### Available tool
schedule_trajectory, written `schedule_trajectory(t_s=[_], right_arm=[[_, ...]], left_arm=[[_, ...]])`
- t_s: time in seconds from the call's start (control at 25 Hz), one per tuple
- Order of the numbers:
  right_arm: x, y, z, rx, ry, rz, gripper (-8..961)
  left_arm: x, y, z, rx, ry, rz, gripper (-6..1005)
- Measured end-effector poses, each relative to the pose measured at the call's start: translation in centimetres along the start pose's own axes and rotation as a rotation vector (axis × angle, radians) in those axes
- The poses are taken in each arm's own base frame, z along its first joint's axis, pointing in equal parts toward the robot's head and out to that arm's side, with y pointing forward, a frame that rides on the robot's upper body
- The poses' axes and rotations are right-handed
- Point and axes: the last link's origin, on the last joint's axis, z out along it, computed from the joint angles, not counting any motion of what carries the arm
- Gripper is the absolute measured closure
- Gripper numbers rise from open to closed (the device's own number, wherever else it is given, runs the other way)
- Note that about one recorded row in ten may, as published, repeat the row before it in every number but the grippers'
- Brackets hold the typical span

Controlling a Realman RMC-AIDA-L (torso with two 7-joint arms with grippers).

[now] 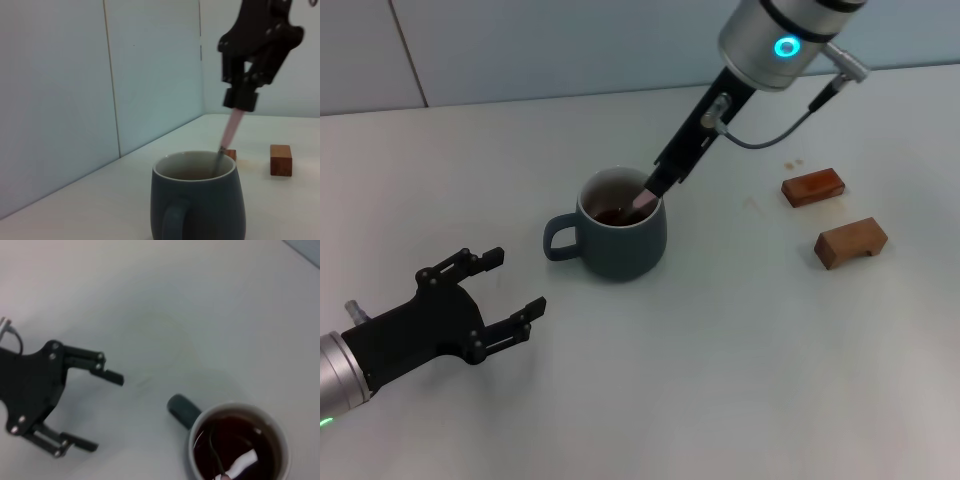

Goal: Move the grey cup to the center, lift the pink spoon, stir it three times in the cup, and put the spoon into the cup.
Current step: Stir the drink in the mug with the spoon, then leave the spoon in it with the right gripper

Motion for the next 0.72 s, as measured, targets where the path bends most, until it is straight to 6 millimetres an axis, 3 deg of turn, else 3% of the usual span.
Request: schedule_trajectory(t_s=[0.36,0.56,0.72], right_arm=[[-0.3,-1.6,0.1,0.059,0.011,0.014,848],[0.3,-0.8,-0.1,0.024,0.063,0.020,848],[-0.3,0.4,0.4,0.000,0.058,-0.009,848]], left_arm=[[-0.2,0.0,-0.1,0.004,-0.008,-0.003,191],[-0.2,0.1,-0.1,0.004,-0.010,-0.003,191],[-0.3,0.1,-0.2,0.007,-0.009,-0.001,191]])
